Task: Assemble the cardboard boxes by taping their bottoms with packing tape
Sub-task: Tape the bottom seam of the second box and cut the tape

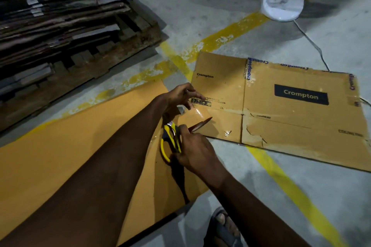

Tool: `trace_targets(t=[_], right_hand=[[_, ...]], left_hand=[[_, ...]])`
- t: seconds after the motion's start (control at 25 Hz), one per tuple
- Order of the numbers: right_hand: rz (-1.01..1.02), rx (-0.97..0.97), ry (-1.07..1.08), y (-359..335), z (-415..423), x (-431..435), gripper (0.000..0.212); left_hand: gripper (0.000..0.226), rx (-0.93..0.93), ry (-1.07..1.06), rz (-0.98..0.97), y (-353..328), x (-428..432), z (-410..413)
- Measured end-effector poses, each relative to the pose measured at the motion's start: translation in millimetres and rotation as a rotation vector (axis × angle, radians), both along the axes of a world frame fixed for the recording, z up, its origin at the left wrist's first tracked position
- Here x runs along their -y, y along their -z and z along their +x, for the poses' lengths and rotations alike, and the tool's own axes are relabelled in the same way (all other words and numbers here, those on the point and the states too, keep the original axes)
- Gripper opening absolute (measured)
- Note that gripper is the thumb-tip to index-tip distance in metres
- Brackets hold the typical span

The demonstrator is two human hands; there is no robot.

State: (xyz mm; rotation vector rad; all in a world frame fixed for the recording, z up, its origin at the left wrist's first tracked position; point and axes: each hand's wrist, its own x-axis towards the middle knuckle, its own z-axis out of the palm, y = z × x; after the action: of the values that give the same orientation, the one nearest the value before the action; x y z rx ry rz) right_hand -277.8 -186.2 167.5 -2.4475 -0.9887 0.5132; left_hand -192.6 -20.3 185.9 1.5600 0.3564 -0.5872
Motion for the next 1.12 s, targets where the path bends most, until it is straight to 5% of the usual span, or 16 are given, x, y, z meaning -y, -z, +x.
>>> trace_targets(t=[0.16, 0.28, 0.56, 0.76, 1.12], right_hand=[[-0.013, 0.055, 0.081, 6, 13, 41, 0.061], [0.037, -0.151, 0.119, 18, 25, 72, 0.049], [0.308, -0.892, 0.375, 35, 23, 119, 0.044], [0.271, -1.09, 0.318, 45, 15, 131, 0.082], [0.441, -1.188, 0.303, 36, 17, 100, 0.076]], left_hand=[[0.034, -0.004, 0.226, 0.287, 2, 2, 2], [0.032, 0.02, 0.267, 0.382, 7, 1, 3], [0.028, -0.013, 0.201, 0.374, 1, 7, 1], [0.029, -0.018, 0.121, 0.248, -7, 10, 1], [0.041, 0.027, -0.009, 0.066, -4, 10, 0]])
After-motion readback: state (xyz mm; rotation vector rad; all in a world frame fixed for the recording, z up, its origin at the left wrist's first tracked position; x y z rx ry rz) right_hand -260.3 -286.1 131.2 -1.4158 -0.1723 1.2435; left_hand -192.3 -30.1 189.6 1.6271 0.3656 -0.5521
